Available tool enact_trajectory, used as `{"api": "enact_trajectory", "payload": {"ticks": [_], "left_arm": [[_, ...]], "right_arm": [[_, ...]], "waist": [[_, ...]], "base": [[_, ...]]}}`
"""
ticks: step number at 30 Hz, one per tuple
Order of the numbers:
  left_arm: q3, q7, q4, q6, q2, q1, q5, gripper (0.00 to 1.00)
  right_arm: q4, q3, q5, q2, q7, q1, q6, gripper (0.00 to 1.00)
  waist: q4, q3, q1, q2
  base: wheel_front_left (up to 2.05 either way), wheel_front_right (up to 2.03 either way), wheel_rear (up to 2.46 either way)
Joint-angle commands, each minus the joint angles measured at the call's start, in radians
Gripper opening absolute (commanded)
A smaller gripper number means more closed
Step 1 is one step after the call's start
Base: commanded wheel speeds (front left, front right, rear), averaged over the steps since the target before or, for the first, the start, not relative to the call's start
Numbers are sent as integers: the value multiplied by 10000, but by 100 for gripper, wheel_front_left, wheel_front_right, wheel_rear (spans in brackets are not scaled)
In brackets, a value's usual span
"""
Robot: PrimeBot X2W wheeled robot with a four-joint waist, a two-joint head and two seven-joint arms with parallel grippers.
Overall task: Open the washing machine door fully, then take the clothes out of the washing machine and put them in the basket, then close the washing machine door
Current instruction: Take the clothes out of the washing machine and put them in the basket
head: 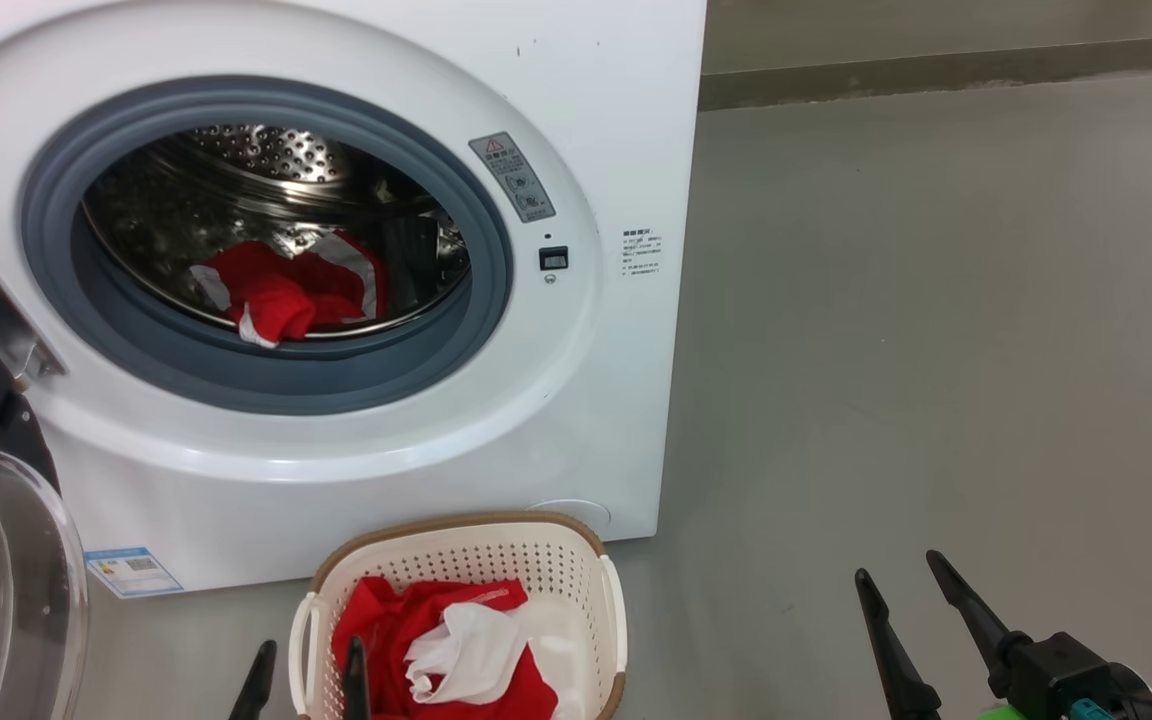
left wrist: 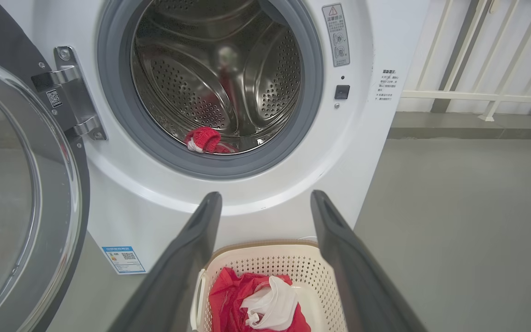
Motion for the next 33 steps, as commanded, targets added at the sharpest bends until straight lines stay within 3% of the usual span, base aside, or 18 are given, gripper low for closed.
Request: {"api": "enact_trajectory", "payload": {"ticks": [1, 15, 33], "left_arm": [[277, -5, -277, 51, 82, -217, -37, 100], [245, -52, -62, 69, 144, -633, -100, 100], [-23, 199, 2719, -553, 196, -4452, -171, 100]], "right_arm": [[-256, 250, -11, -83, -65, -128, 33, 100], [-353, 266, -80, -82, -65, -303, 33, 100], [-996, 423, 221, -300, -65, -1588, 33, 100]], "waist": [[0, 13, 0, 0], [5, 434, 0, 0], [-526, 3337, 0, 0]], "base": [[0, 0, 0], [0, 0, 0], [0, 0, 0]]}}
